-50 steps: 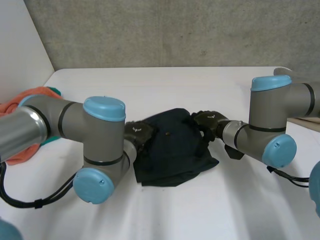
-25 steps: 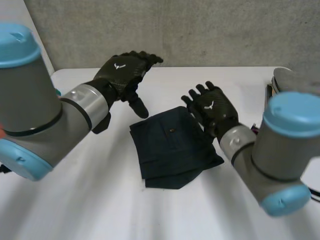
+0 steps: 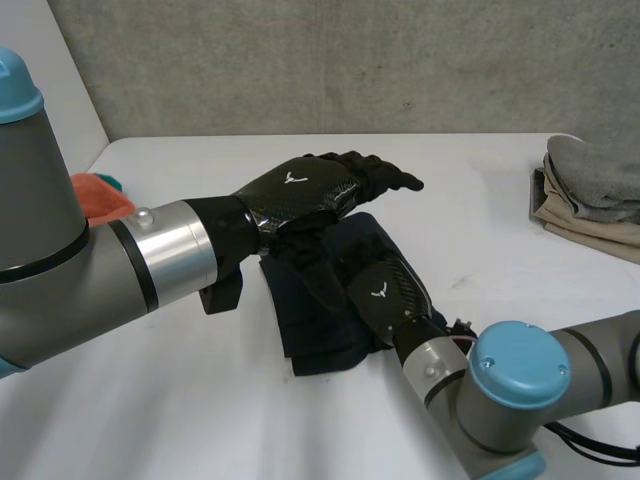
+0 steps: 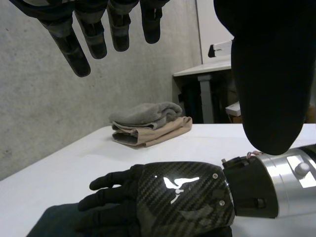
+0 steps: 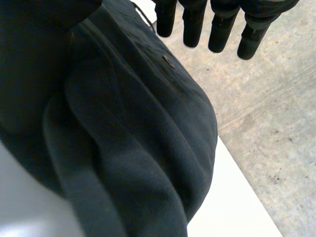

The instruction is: Fold the laundry.

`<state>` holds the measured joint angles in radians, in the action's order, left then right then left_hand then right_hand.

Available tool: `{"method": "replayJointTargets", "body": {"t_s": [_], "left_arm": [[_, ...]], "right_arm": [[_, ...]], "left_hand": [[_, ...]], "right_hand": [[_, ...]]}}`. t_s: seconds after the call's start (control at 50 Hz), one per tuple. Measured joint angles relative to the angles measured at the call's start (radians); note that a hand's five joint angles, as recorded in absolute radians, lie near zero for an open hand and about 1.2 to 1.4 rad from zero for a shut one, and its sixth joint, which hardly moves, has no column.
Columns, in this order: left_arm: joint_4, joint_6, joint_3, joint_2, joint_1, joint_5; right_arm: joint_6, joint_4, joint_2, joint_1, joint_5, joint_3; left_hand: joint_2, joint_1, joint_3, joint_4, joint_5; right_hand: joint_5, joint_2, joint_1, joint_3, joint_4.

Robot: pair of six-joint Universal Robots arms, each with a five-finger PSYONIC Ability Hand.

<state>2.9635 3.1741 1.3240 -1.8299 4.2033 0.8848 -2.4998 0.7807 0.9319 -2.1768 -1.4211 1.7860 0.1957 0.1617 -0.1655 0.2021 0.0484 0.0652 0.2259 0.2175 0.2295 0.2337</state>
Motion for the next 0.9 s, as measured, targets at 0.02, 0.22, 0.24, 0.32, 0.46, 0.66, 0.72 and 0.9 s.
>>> {"method": "replayJointTargets", "body": {"t_s": [0.02,0.22,0.24,0.32,0.46,0.66,0.72,0.9], "left_arm": [[0.009,-0.004,0.003,0.002,0.0,0.003],[0.048,-0.049,0.014,0.019,0.014,0.008],[0.051,-0.052,0.013,0.021,0.016,0.008],[0.06,-0.061,0.005,0.03,0.023,0.01],[0.086,-0.091,-0.029,0.051,0.032,0.026],[0.137,-0.16,-0.082,0.078,0.033,0.07],[0.153,-0.173,-0.083,0.083,0.029,0.076],[0.179,-0.176,-0.05,0.073,0.011,0.079]], "right_arm": [[-0.001,0.006,-0.013,-0.003,-0.001,-0.015],[-0.048,-0.008,-0.069,-0.006,0.04,-0.155],[-0.057,-0.011,-0.068,-0.003,0.046,-0.168],[-0.129,-0.03,-0.051,0.022,0.065,-0.248],[-0.289,-0.084,0.004,0.111,0.068,-0.422],[-0.394,-0.132,0.045,0.368,0.022,-0.651],[-0.44,-0.127,0.029,0.475,0.031,-0.704],[-0.56,-0.089,-0.145,0.729,0.161,-0.847]], "left_hand": [[0.0,0.0,0.0,0.0,0.0],[0.0,0.0,0.0,0.0,0.0],[0.0,0.0,0.0,0.0,0.0],[0.0,0.0,0.0,0.0,0.0],[0.0,0.0,0.0,0.0,0.0],[0.0,0.0,0.0,0.0,0.0],[0.0,0.0,0.0,0.0,0.0],[0.0,0.0,0.0,0.0,0.0]], "right_hand": [[0.021,0.024,0.024,0.023,0.022],[0.75,0.885,0.765,0.864,0.862],[0.833,0.934,0.789,0.924,0.939],[0.868,0.934,0.812,0.925,0.953],[0.881,0.934,0.825,0.925,0.957],[0.883,0.935,0.825,0.933,0.96],[0.884,0.938,0.825,0.936,0.962],[0.892,0.937,0.825,0.936,0.962]]}}
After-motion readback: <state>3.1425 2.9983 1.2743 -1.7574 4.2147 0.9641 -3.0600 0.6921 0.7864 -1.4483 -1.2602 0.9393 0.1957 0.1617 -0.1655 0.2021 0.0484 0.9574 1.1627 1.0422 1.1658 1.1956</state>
